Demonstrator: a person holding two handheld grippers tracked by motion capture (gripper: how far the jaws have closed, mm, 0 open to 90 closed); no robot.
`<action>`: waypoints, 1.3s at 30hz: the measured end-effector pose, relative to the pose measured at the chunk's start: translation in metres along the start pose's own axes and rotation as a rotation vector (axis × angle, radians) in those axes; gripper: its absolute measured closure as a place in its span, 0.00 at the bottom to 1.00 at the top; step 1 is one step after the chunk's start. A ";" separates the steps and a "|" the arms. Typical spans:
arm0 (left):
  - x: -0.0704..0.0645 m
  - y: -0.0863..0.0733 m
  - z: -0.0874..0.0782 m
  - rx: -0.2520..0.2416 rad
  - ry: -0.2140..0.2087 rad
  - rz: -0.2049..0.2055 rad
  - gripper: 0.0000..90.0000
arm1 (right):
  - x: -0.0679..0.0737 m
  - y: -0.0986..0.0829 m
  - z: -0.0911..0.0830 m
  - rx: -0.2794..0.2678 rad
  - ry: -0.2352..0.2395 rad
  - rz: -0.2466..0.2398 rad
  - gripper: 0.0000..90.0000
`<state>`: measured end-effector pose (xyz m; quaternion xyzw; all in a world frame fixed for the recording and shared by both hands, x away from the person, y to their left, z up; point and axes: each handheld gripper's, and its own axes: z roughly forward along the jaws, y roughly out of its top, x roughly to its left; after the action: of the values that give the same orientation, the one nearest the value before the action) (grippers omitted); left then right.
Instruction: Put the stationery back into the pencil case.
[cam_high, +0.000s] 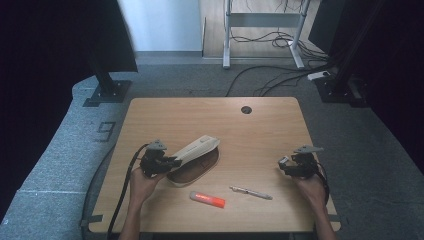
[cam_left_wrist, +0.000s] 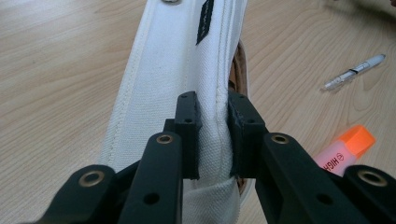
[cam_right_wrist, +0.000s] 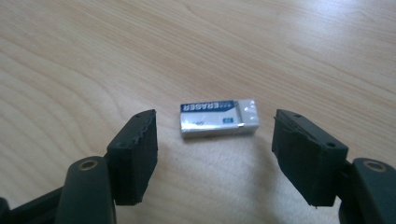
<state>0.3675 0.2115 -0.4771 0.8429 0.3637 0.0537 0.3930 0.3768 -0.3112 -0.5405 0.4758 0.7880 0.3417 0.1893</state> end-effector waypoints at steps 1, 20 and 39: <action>0.000 0.000 0.000 0.000 0.000 0.000 0.84 | 0.000 0.000 0.000 0.000 0.000 0.000 0.35; 0.000 0.000 0.000 -0.004 0.000 0.002 0.84 | -0.003 0.002 0.008 -0.003 -0.016 0.001 0.52; 0.001 0.000 -0.001 -0.024 -0.009 -0.018 0.85 | 0.033 0.034 -0.007 -0.066 0.120 -0.066 0.53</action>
<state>0.3674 0.2126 -0.4767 0.8349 0.3688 0.0506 0.4053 0.3780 -0.2742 -0.5109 0.4217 0.8017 0.3887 0.1685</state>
